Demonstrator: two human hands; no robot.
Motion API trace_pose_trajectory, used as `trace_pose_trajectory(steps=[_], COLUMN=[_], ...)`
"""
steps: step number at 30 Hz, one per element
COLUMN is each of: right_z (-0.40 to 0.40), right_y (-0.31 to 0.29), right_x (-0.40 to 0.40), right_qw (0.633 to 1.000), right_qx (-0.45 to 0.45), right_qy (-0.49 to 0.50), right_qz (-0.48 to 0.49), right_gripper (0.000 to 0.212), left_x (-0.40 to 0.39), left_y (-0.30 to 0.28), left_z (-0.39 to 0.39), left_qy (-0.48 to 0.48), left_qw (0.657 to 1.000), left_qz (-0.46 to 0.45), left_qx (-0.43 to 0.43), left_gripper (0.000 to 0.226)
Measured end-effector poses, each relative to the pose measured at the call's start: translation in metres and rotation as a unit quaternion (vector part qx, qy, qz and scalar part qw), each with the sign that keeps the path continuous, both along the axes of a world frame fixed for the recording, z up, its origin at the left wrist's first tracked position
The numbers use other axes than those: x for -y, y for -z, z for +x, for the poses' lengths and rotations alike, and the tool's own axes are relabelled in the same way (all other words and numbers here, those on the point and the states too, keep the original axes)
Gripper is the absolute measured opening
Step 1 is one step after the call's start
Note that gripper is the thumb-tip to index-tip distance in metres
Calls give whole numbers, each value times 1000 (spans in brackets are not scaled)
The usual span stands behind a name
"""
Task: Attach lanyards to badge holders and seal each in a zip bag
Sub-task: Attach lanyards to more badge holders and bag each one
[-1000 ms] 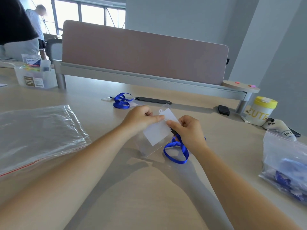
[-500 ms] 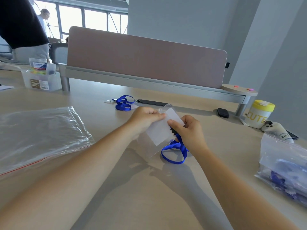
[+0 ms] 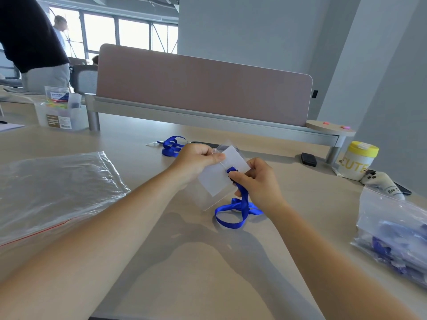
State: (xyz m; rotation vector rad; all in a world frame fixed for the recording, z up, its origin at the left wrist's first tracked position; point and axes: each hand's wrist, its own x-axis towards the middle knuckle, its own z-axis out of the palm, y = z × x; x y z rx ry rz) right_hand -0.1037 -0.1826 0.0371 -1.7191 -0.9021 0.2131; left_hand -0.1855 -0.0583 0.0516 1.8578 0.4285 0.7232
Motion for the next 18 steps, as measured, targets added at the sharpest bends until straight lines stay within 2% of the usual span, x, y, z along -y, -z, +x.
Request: trace_pose_trajectory(steps=[6, 10, 14, 18], right_z=[-4, 4, 11, 16], right_y=[-4, 0, 2, -3], right_x=[4, 10, 10, 9], right_qw=[997, 993, 987, 983], right_qx=[-49, -40, -33, -43], right_qy=[-53, -101, -128, -138], right_qz=[17, -48, -92, -114], right_gripper=[19, 22, 21, 21], left_x=[-5, -15, -20, -23], left_y=[-1, -6, -5, 0], left_z=[-1, -9, -17, -20], left_qy=[-32, -35, 4, 19], left_qw=[999, 998, 999, 999], left_qz=[24, 13, 14, 26], left_qx=[35, 43, 30, 7], left_gripper=[21, 11, 24, 22])
